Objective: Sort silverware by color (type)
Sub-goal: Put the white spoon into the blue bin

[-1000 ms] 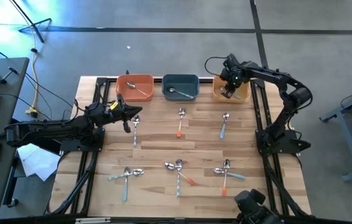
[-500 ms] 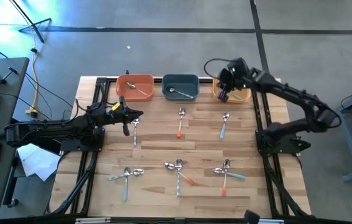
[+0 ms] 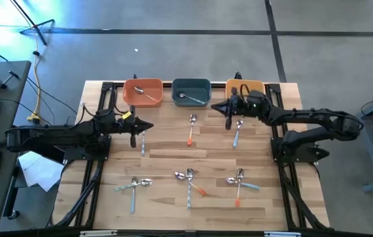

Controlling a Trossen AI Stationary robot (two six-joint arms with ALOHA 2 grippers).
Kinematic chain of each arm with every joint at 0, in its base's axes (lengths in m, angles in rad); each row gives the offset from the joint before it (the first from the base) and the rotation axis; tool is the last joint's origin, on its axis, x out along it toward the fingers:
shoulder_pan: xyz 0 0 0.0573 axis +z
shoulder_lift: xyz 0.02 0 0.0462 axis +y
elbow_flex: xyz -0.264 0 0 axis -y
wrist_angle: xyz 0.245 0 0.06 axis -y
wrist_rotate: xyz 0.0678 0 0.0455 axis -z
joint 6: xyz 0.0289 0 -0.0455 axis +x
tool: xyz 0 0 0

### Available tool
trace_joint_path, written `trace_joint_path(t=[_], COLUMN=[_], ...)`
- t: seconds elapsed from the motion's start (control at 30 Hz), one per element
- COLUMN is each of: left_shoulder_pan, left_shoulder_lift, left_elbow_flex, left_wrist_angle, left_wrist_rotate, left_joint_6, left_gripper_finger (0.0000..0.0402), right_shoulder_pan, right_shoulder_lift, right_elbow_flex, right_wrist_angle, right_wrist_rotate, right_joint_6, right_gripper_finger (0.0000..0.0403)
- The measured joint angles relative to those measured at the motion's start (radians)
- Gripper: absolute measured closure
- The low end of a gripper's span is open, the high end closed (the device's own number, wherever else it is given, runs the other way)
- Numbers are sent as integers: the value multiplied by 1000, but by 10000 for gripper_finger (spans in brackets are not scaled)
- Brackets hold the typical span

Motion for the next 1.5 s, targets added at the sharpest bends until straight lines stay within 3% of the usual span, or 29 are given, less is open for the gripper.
trace_joint_path(t=[0.23, 0.4, 0.5, 0.77, 0.9, 1.2, 1.5], left_shoulder_pan=[-211, -343, -398, -491, -539, -640, -787], left_shoulder_lift=[23, 72, 111, 238, 318, 460, 623], left_elbow_flex=[227, 389, 454, 528, 563, 612, 615], left_wrist_angle=[-401, -702, -803, -985, -1091, -1105, -1045], left_wrist_rotate=[-180, -317, -352, -354, -309, -176, -117], left_joint_6=[-42, -172, -262, -392, -451, -686, -884], left_gripper_finger=[401, 401, 401, 401, 392, 329, 264], right_shoulder_pan=[64, 76, 67, 41, 41, -33, -114], right_shoulder_lift=[0, 0, 0, 0, 0, 0, 0], right_elbow_flex=[-26, -20, -20, -20, -20, -19, -19], right_wrist_angle=[60, 90, 94, 81, 82, 111, 110], right_wrist_rotate=[28, 28, 27, 27, 27, 24, -4], right_joint_6=[-10, -43, -61, -34, -104, -167, -217], right_gripper_finger=[399, 399, 399, 399, 399, 398, 398])
